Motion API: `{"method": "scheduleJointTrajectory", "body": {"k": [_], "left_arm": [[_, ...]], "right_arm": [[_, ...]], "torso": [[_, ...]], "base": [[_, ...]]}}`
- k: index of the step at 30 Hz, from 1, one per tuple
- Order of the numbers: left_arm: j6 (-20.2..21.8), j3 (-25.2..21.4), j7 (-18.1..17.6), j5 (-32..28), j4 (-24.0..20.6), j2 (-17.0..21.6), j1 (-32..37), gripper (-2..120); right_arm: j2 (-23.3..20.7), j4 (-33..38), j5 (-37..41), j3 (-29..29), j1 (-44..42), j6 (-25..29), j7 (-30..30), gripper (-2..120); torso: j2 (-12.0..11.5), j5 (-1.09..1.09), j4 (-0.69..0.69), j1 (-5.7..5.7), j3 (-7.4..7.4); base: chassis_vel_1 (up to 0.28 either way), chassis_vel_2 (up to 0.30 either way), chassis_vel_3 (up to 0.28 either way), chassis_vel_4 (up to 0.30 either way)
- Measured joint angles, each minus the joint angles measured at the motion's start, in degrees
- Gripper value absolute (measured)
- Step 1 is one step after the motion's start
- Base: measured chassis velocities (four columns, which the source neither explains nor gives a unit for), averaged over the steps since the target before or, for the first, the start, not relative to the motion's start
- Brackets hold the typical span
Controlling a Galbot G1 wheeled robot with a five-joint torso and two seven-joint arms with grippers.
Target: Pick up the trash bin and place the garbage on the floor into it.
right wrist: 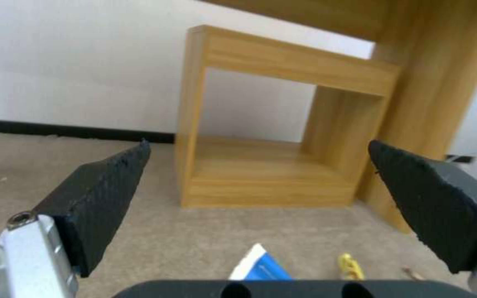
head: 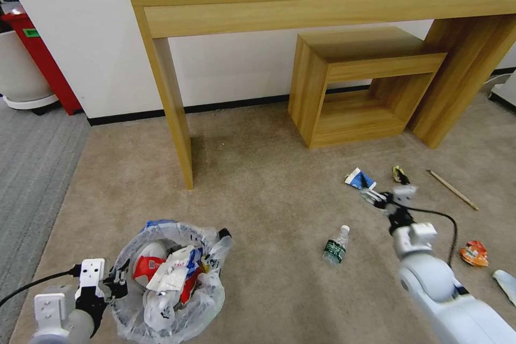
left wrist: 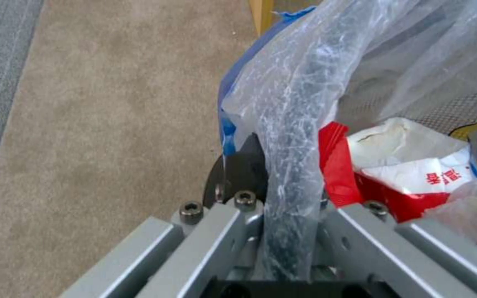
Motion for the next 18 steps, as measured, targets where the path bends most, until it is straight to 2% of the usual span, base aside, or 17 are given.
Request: {"method": "scheduleJointTrajectory", "body": {"k": [7,18], "left_arm": [[-0.3,1.8,1.4,3.4,0.6,-0.7,-0.2,0],[-1.1,2.4,2.0,6.5,-0.8,-2.3,1.5,0]], "right_arm": [[5.1,1.1,-3.7,4.6,-5.1,2.7,-0.4,100],[8.2,2.2,-5.4,6.3,-7.1,4.4,-0.4,100]], "torso": [[0.0,0.01,0.0,0.01,0.0],[0.0,0.0,0.01,0.0,0.01]], "base": [[0.0,0.0,0.0,0.0],[0.0,0.0,0.0,0.0]]}}
